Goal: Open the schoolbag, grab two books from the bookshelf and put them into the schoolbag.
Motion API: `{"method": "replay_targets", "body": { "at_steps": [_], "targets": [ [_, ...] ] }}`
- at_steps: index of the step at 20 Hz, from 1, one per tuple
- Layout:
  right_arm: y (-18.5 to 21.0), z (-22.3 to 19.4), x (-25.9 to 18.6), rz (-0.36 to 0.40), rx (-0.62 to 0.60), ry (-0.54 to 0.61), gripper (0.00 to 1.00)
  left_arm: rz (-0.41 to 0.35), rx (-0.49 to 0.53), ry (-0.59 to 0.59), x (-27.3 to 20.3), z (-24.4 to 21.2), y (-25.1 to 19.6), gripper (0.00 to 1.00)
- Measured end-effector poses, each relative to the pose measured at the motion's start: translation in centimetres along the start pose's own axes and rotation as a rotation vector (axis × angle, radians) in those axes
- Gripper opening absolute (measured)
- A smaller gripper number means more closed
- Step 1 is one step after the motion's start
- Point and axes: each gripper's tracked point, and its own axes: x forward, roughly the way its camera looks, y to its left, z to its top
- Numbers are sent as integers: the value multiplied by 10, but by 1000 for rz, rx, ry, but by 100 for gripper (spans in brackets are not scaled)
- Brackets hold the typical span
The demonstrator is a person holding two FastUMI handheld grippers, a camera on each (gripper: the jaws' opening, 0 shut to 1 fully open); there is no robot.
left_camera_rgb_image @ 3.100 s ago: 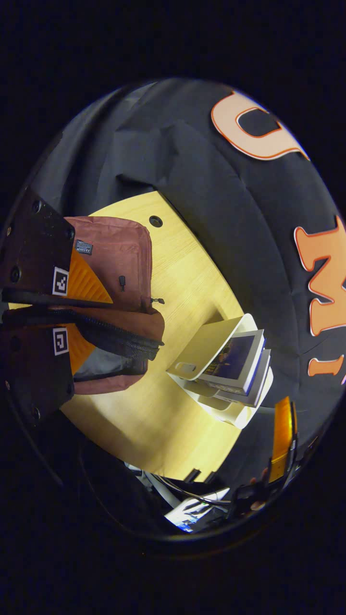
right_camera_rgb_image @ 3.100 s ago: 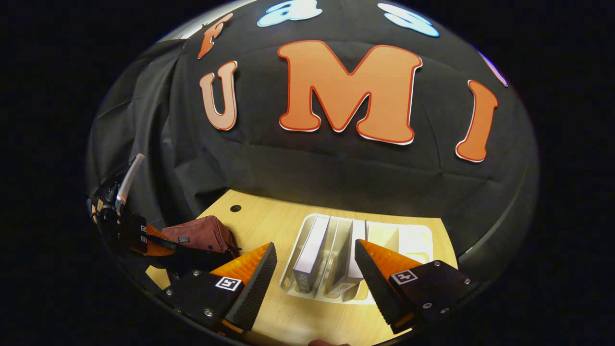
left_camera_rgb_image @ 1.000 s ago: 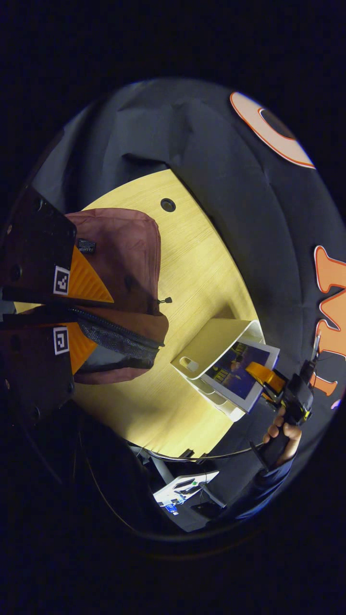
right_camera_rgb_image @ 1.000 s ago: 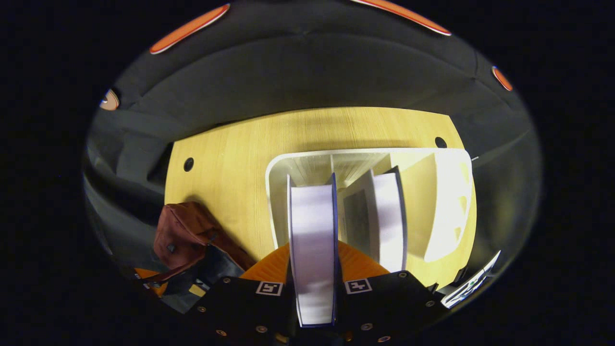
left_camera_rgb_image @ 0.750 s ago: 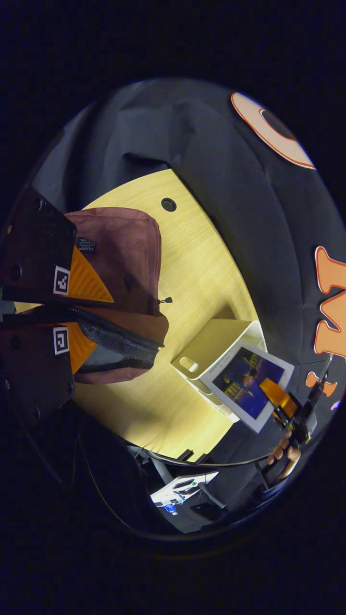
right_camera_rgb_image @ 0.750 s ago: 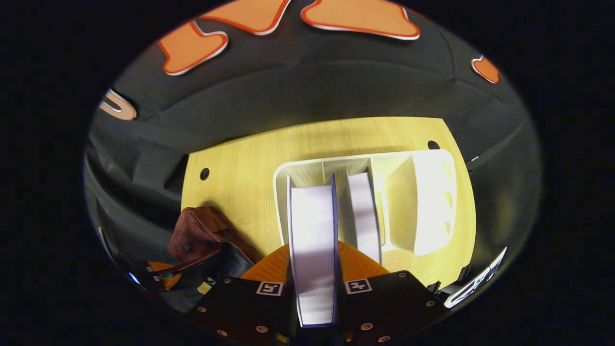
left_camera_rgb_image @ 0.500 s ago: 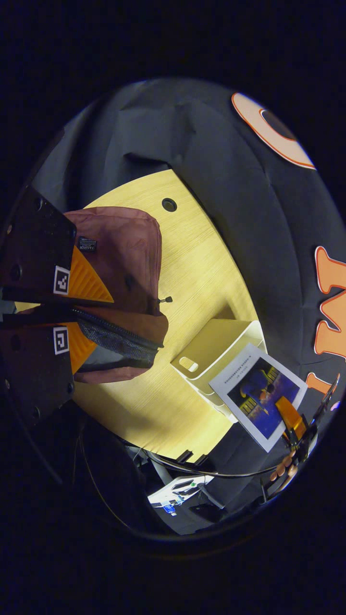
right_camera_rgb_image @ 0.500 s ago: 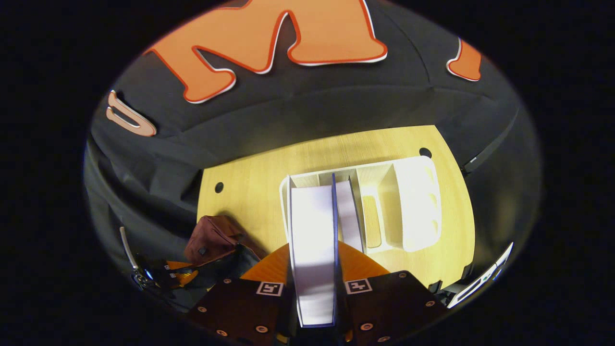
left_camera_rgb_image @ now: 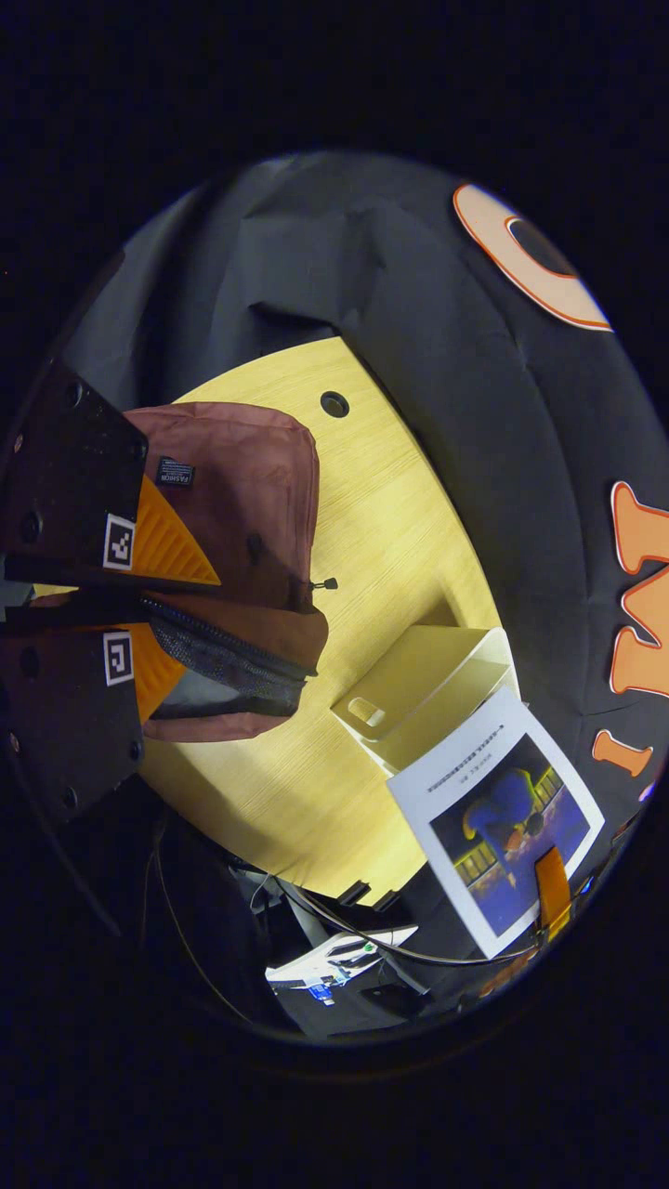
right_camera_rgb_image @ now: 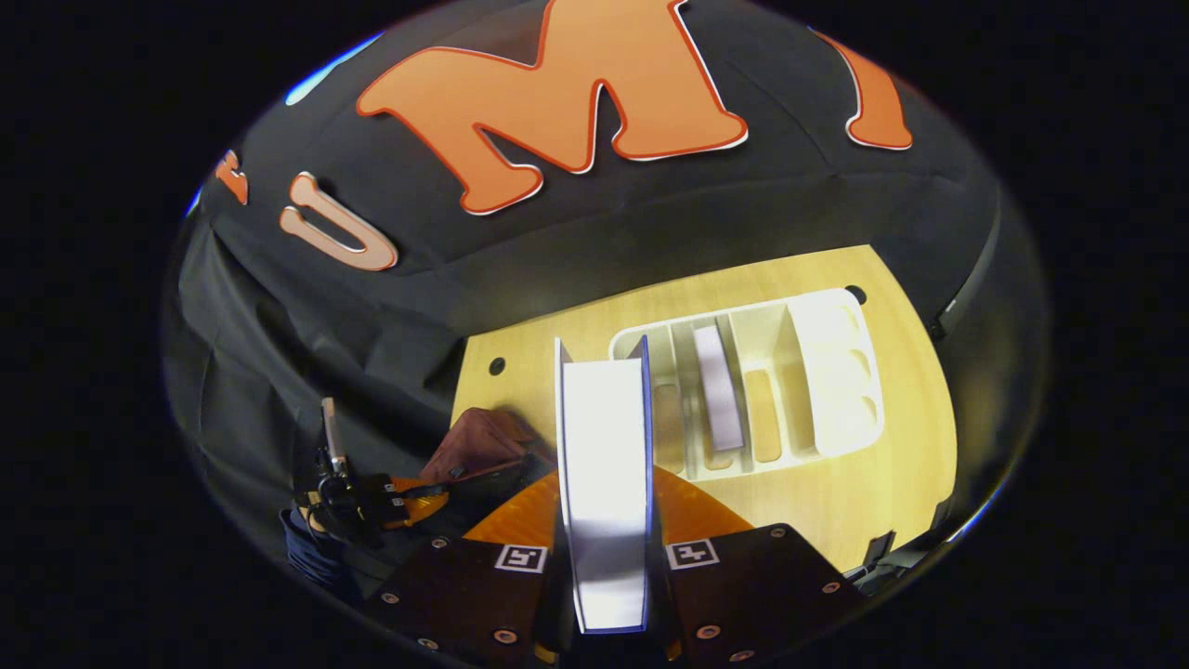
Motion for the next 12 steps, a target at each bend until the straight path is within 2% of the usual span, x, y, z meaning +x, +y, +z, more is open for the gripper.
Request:
{"method": "replay_targets", "body": {
  "at_steps": [6, 12],
  "targets": [
    [21, -37, 8, 132, 35, 27, 32, 36, -8, -25, -13, 17, 1, 10],
    [33, -80, 29, 222, 101, 81, 32, 56, -16, -51, -23, 36, 5, 10]
  ]
}}
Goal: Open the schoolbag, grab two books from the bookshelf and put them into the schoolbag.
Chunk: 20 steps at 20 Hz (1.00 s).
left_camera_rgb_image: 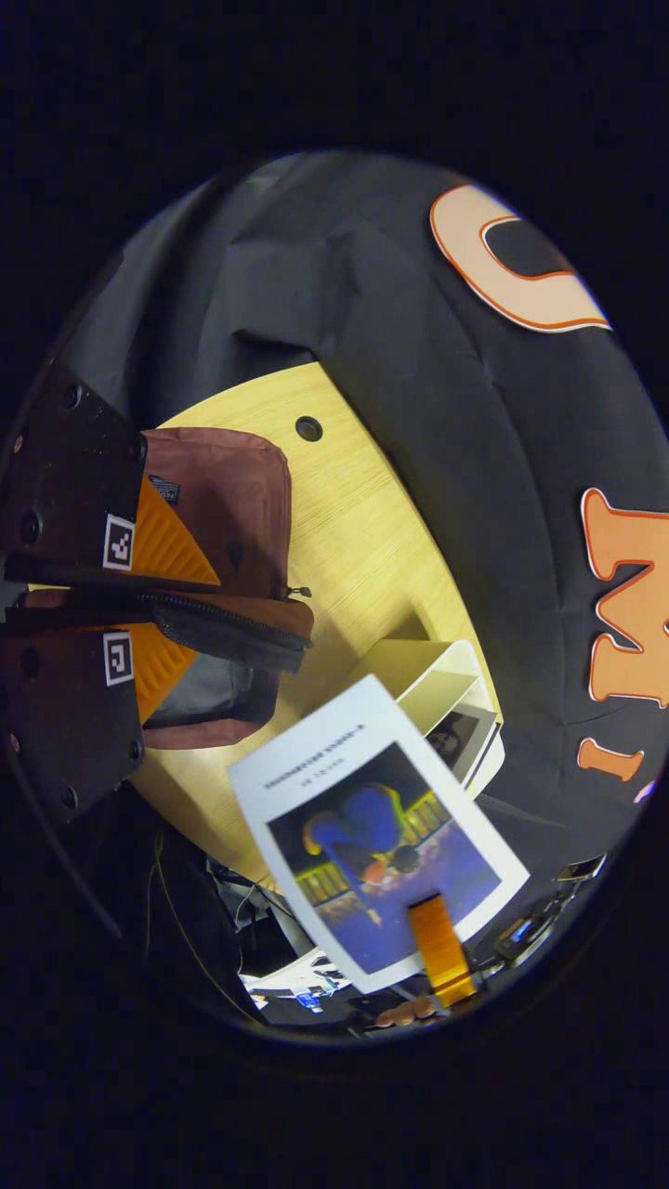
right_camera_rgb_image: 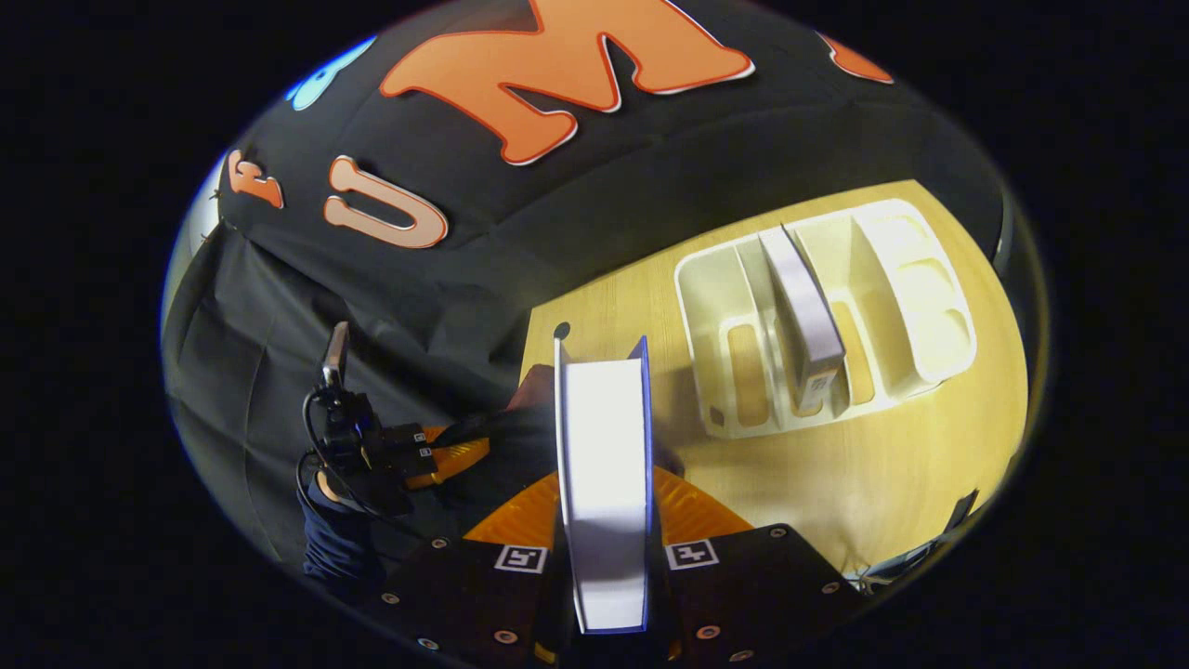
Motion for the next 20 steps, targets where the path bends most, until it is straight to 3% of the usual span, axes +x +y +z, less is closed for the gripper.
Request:
{"method": "replay_targets", "body": {
  "at_steps": [8, 14, 20],
  "targets": [
    [-5, -42, 55, 60, 61, 39, 31, -8, -21, -24, 1, 17, -13, 10],
    [1, -57, 123, 109, 129, 55, 32, -11, -31, -66, -5, 26, -31, 10],
    [22, -66, 177, 130, 76, 33, 32, -18, -36, -109, -12, 31, -43, 10]
  ]
}}
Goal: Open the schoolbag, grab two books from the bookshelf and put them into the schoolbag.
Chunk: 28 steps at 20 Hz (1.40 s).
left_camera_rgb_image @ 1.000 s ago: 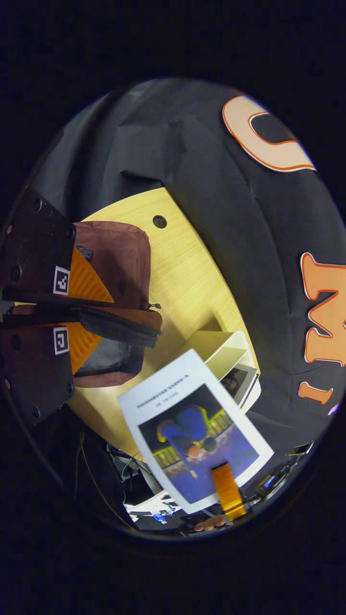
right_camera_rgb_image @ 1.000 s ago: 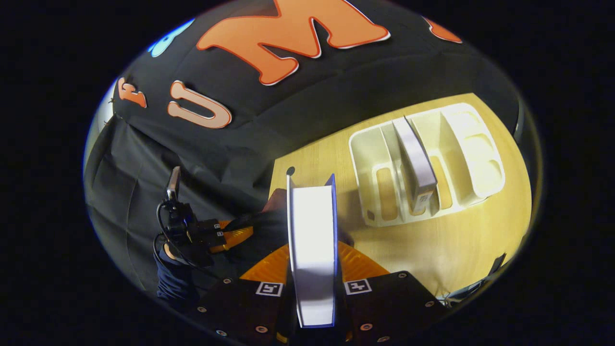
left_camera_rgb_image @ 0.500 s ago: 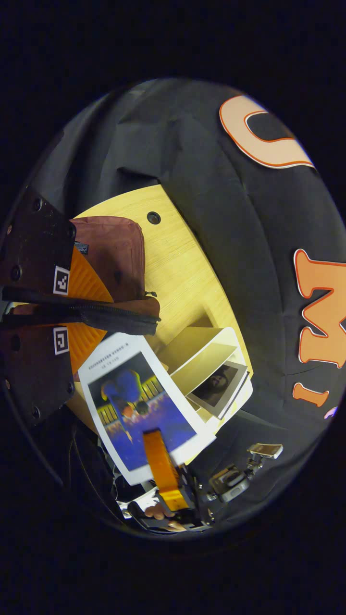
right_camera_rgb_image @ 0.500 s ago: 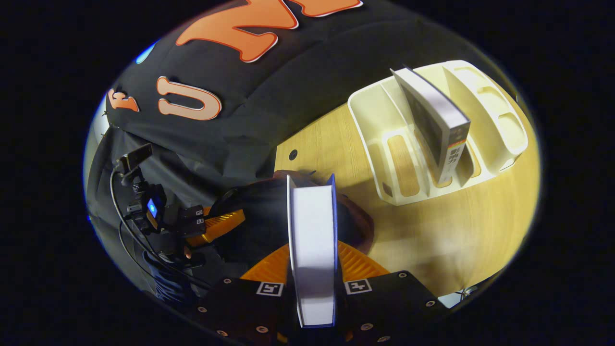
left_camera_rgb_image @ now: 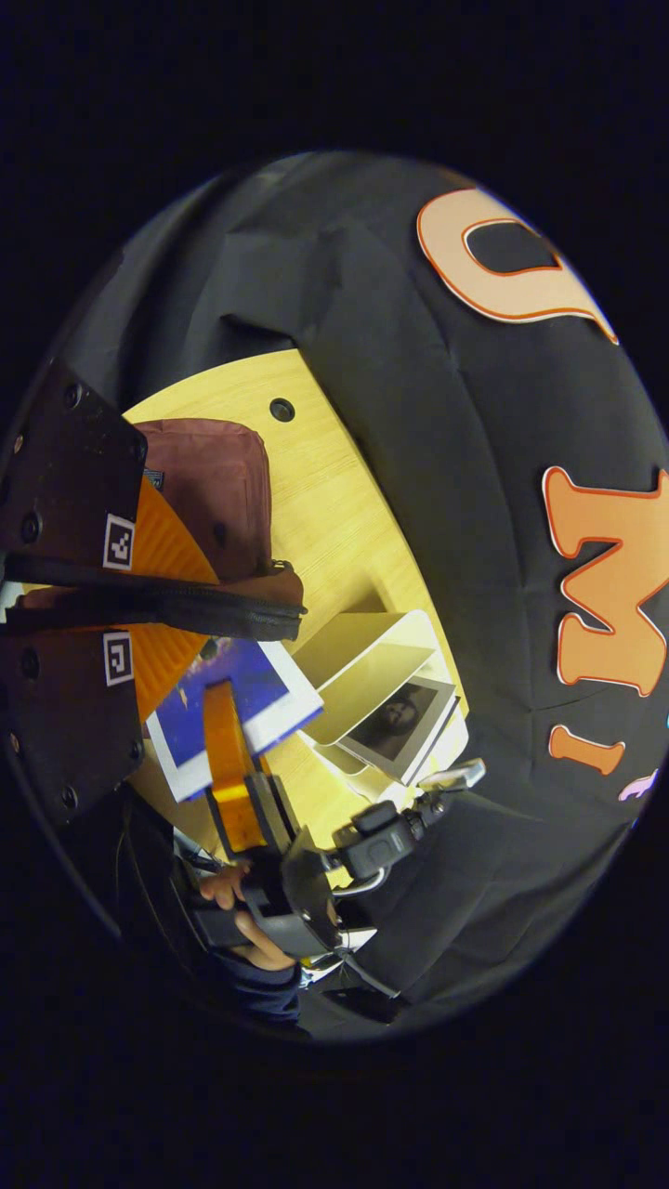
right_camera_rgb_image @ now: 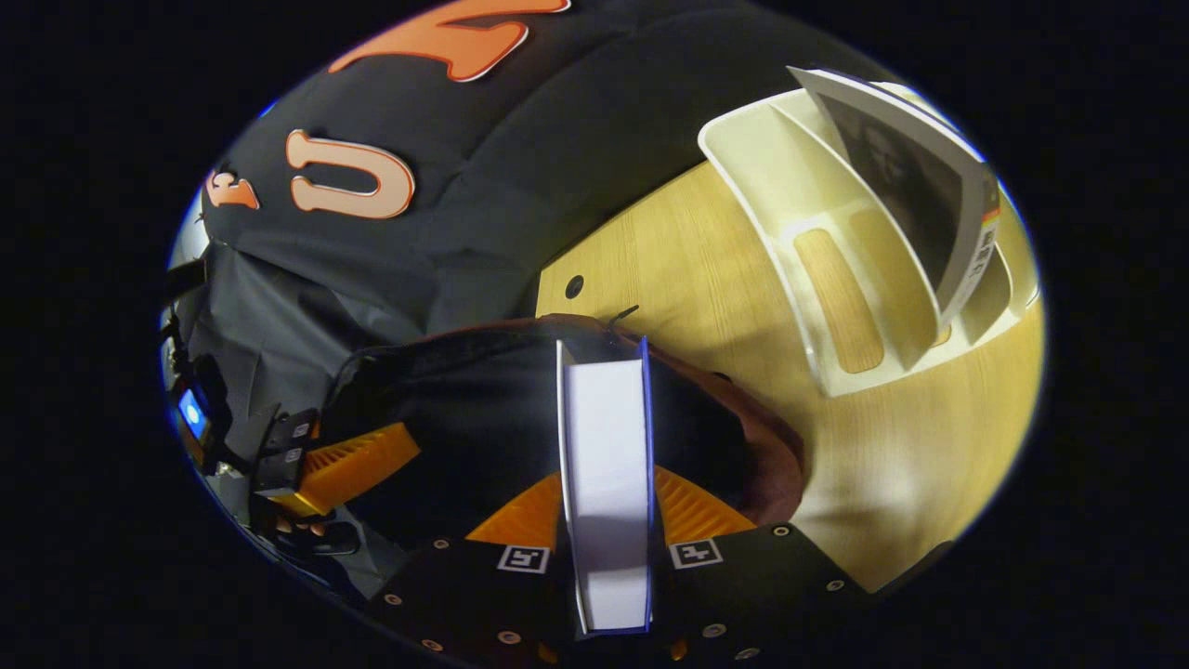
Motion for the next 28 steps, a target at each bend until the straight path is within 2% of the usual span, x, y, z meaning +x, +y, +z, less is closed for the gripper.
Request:
{"method": "replay_targets", "body": {
  "at_steps": [6, 7, 8, 12, 13, 15, 16, 17, 18, 19, 20, 24, 28],
  "targets": [
    [6, -16, 52, 57, 117, -16, 32, -24, -37, -13, 1, 1, -10, 10],
    [6, -18, 58, 56, 121, -24, 32, -31, -40, -15, 2, 1, -13, 5],
    [7, -20, 62, 52, 113, -32, 32, -34, -42, -17, 0, 2, -16, 10],
    [8, -32, 83, 50, 119, 53, 34, -26, -58, -21, 2, 2, -15, 10],
    [7, -31, 82, 39, 118, 58, 24, -20, -63, -22, 4, 2, -14, 10],
    [-2, -27, 81, -20, 80, 49, 39, -14, -77, -18, 5, 1, -13, 10],
    [-9, -28, 77, -48, 45, 59, 63, -15, -83, -18, 11, 0, -9, 11],
    [-20, -32, 72, -82, 14, 86, 47, -18, -83, -21, 14, 1, -9, 10],
    [-28, -39, 68, -107, -23, 130, 41, -16, -78, -23, 14, 0, -11, 10],
    [-36, -41, 62, -130, -48, 154, 48, -13, -73, -28, 14, 0, -11, 10],
    [-41, -45, 58, -154, -62, 175, 74, -9, -68, -29, 15, 1, -11, 10],
    [-42, -47, 24, -157, -125, 207, 88, -10, -77, -36, 22, 0, -14, 11],
    [-49, -31, -21, -209, -234, 187, 93, -4, -81, -39, 25, -1, -16, 10]
  ]
}}
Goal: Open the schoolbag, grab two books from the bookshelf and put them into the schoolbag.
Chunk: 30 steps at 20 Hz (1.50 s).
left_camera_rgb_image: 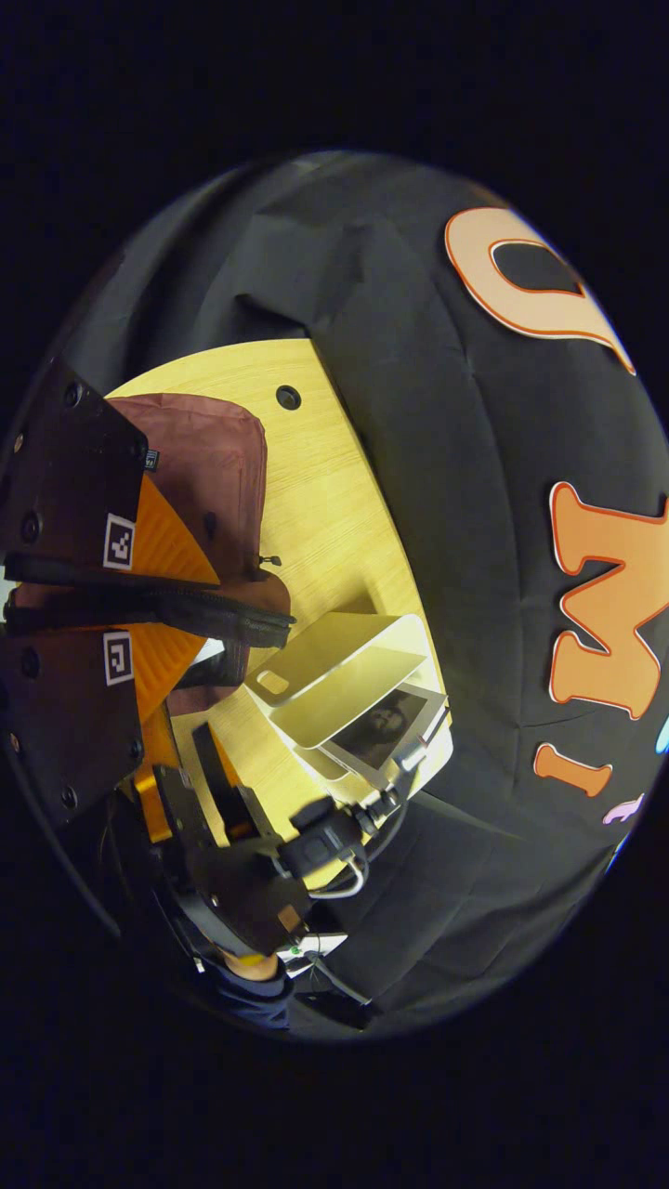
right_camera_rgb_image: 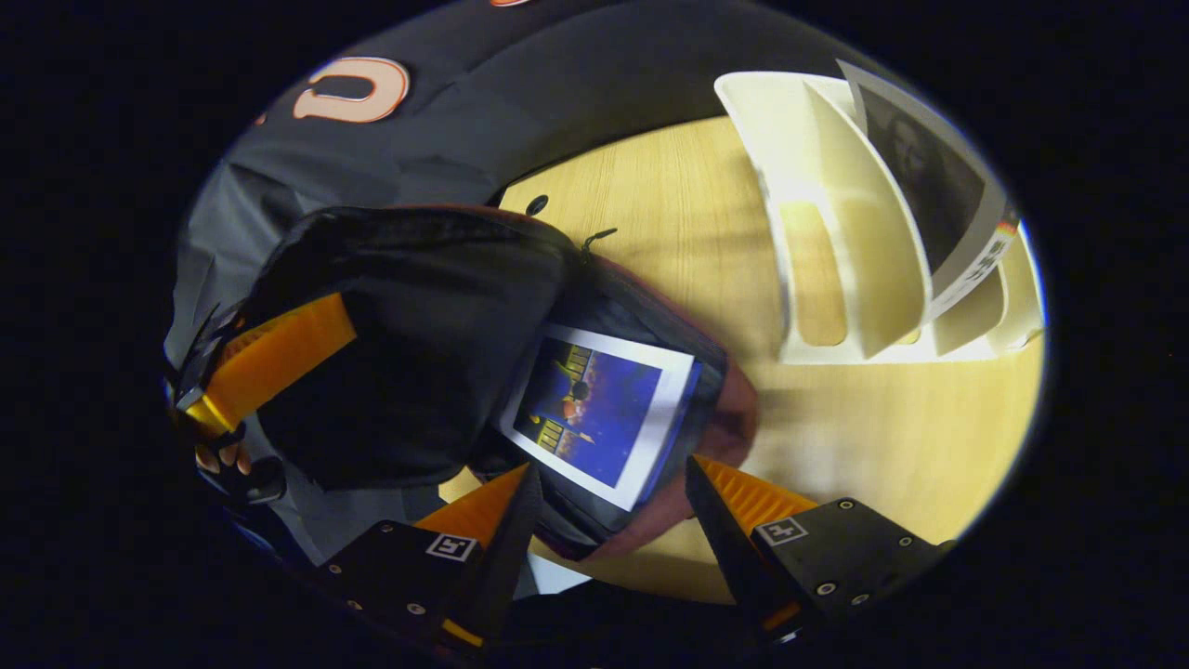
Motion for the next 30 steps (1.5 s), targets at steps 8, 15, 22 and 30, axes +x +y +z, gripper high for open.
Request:
{"method": "replay_targets", "body": {
  "at_steps": [8, 15, 22, 30],
  "targets": [
    [-48, 37, -99, -128, -127, -53, 93, 4, -17, 6, 6, -5, -9, 10],
    [-96, 90, -161, -228, -147, -60, 93, 10, -59, 10, 9, -9, -14, 10],
    [-123, 153, -166, -293, -143, -42, 93, 25, -105, 27, 14, -14, -16, 10],
    [-163, 186, -114, -301, -41, 78, 86, 66, -162, 63, 22, -24, -5, 10]
  ]
}}
